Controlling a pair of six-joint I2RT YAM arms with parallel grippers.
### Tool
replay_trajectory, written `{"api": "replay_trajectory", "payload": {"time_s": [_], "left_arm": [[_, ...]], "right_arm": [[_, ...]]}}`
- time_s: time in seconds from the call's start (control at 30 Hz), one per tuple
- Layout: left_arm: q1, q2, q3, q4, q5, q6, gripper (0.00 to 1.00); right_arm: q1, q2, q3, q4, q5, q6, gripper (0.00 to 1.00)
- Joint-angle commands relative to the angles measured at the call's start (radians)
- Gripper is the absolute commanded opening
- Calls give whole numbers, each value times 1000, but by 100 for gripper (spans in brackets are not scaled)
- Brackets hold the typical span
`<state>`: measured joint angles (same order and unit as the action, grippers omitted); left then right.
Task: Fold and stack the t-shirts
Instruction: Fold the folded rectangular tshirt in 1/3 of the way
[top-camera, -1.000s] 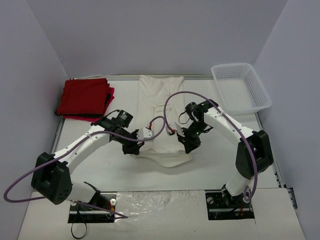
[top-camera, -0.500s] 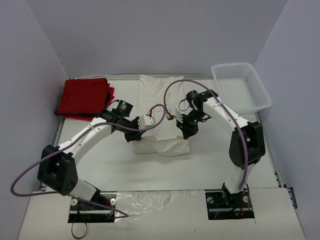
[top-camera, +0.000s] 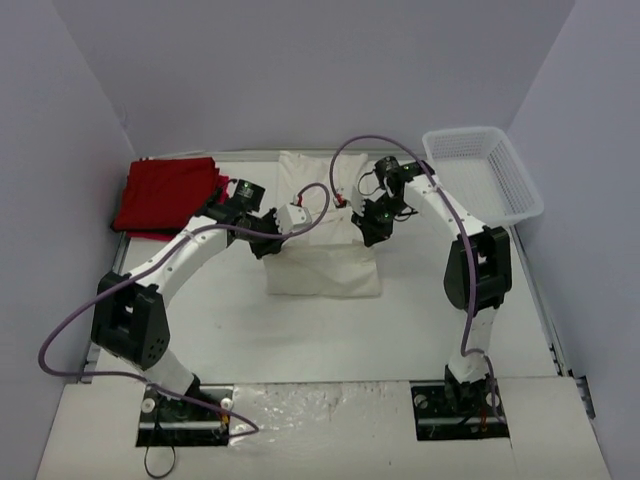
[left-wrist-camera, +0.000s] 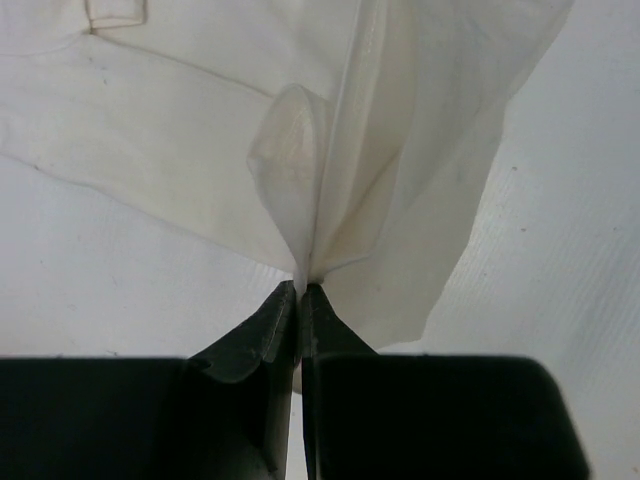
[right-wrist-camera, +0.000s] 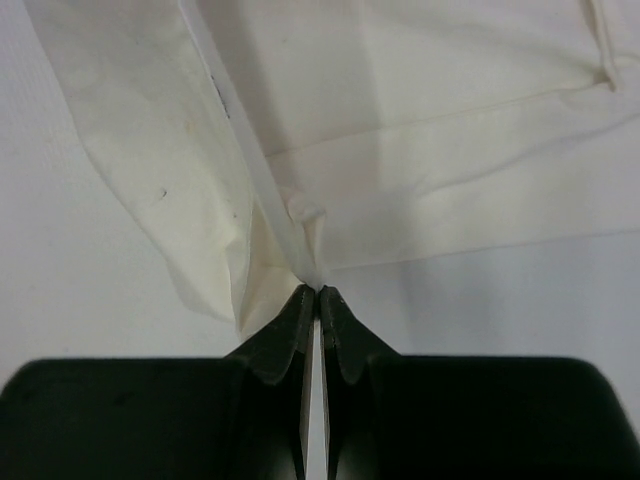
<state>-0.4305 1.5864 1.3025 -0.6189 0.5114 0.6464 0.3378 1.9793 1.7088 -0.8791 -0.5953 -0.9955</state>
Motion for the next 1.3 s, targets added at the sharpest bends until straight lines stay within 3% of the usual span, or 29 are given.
{"api": "replay_trajectory", "payload": {"time_s": [0.0,0.27,0.93,1.17,1.27], "left_arm": [[13,30,67,-2,-30,22,2],[32,127,150,15,-63,41,2],[70,354,336,74,-111,27,2],[79,395,343,134,-143,9,2],[81,417,359,162,-158,4,3]], "right_arm": [[-22,44,84,3,26,26,0],[-39,159,242,22,57,49,0],[-94,363,449,77,35,81,0],[-97,401,460,137,32,107,0],[-98,409,457,181,52,142,5]]}}
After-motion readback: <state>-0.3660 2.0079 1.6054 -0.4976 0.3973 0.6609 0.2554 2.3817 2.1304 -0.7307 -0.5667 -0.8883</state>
